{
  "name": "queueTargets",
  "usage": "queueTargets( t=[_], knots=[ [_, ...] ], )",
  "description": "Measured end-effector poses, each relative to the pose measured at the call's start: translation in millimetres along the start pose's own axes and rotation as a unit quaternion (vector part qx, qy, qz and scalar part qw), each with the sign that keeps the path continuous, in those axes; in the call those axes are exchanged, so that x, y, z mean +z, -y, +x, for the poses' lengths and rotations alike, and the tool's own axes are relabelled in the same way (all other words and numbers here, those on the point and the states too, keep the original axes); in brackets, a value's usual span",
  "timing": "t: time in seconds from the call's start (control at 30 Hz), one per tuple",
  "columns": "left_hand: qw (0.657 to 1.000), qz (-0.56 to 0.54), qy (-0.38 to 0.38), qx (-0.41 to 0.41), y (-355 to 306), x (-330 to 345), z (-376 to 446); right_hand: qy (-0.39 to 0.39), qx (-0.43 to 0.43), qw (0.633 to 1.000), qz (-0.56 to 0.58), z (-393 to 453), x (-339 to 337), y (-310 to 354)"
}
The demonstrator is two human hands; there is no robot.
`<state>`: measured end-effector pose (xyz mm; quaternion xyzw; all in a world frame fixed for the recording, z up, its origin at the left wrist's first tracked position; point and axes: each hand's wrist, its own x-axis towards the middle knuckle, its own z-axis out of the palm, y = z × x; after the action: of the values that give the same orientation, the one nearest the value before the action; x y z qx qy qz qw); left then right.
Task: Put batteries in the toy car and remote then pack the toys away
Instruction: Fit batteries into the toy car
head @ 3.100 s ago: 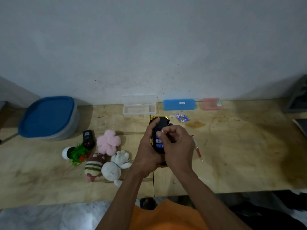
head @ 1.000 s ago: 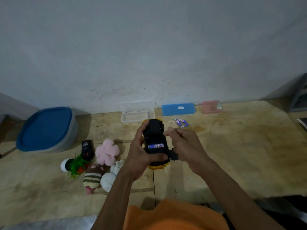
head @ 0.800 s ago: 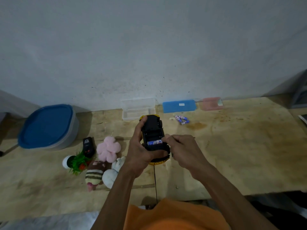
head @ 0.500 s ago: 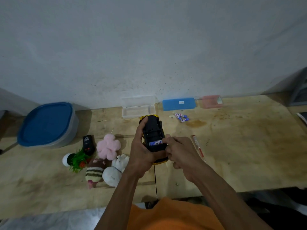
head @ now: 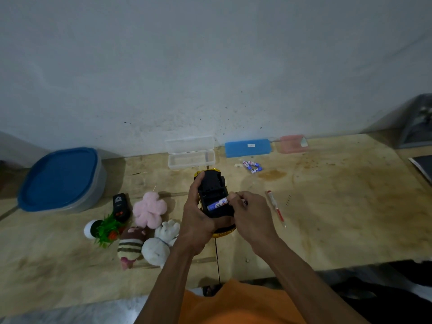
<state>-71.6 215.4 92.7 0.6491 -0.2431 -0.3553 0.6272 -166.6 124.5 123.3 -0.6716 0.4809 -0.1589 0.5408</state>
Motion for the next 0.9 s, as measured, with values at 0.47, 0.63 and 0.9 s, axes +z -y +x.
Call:
queueTargets(
  t=[0.47, 0.63, 0.9],
  knots=[
    [0.999, 0.016, 0.005, -0.030, 17.8, -14.6, -12.7, 0.009, 0.001, 1.000, 0.005, -5.6, 20.4, -13.8],
    [0.999, 0.007, 0.021, -0.043, 24.1, -15.1, -13.2, 0.023, -0.016, 0.999, -0.021, -2.5, 23.1, -16.7],
    [0.995, 0.004, 0.042, -0.086, 48.4, -4.9, -1.9, 0.004, 0.135, 0.966, 0.222, 19.1, -9.6, -16.9]
  ],
)
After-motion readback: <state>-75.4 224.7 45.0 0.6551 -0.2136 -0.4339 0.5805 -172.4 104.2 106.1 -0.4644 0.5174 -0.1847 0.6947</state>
